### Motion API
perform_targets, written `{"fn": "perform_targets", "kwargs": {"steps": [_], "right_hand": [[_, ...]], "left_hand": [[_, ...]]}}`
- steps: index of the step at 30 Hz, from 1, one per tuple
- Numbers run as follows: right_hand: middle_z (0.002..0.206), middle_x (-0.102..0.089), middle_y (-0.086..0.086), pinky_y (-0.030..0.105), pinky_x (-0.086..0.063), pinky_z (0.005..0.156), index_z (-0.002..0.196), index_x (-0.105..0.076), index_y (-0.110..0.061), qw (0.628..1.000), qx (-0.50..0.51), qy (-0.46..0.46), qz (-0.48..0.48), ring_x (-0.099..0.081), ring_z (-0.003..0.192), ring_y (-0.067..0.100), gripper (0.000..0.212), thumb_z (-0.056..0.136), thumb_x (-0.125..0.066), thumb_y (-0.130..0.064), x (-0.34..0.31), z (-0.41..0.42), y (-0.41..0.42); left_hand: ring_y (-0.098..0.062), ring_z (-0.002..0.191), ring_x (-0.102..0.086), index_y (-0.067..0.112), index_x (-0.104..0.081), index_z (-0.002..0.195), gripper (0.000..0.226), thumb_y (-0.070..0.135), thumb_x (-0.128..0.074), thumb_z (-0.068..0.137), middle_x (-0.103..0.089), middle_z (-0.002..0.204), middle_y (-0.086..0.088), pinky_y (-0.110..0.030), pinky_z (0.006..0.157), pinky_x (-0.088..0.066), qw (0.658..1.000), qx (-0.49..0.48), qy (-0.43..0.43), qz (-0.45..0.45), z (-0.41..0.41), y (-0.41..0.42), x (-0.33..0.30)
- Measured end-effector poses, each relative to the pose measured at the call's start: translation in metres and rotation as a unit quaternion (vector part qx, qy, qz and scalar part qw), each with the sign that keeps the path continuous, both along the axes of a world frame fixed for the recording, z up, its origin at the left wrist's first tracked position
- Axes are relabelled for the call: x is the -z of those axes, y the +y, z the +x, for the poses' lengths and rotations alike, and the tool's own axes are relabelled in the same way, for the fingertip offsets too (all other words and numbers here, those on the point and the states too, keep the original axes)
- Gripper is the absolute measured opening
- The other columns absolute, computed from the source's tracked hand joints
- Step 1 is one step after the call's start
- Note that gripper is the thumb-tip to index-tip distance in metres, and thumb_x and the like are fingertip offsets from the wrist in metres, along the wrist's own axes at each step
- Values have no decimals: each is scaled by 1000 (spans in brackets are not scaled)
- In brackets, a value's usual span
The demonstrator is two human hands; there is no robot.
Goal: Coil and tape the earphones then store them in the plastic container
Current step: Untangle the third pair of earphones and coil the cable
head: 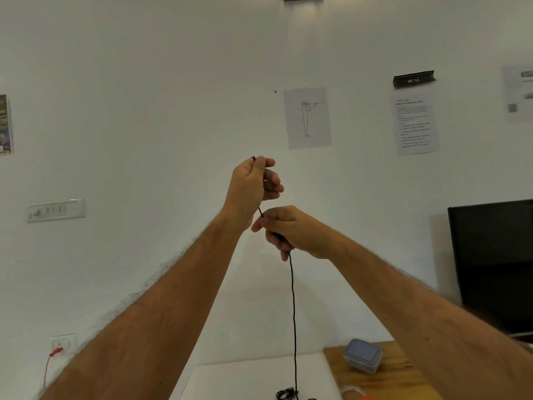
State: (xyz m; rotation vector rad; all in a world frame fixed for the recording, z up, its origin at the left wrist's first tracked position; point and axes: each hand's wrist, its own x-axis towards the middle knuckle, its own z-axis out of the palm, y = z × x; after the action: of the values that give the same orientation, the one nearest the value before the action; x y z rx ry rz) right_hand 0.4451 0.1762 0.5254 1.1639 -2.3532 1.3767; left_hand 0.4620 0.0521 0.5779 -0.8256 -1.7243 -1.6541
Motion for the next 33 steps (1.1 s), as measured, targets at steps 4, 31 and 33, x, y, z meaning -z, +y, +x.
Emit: {"fn": "perform_targets", "kwargs": {"steps": [4, 31, 33], "right_hand": [[58, -44, -4, 30, -49, 49, 100, -67, -8, 999, 2, 22, 38, -39, 50, 11, 22, 102, -49, -20, -13, 17, 6], [67, -63, 0, 28, -49, 53, 95, -68, -5, 960, 74, 262, -61, -55, 54, 13, 10, 95, -58, -7, -54, -4, 39], [68, -62, 1, 30, -50, 53, 93, -67, -5, 967, 58, 231, -93, -56, 55, 14, 12, 97, -57, -8, -49, -8, 37]], "left_hand": [[-15, 62, -66, 9, -56, 98, 28, 19, -32, 106, -65, 69, -5, -25, 58, -55, 998, -53, 13, -10, -4, -7, 3], [-12, 55, -15, 19, -43, 78, 41, 45, -26, 105, -24, 59, 6, -24, 49, -15, 965, 137, -164, -154, 12, -5, 18], [-11, 54, -16, 20, -42, 77, 40, 43, -27, 105, -26, 59, 6, -26, 52, -13, 966, 144, -151, -152, 12, -3, 18]]}}
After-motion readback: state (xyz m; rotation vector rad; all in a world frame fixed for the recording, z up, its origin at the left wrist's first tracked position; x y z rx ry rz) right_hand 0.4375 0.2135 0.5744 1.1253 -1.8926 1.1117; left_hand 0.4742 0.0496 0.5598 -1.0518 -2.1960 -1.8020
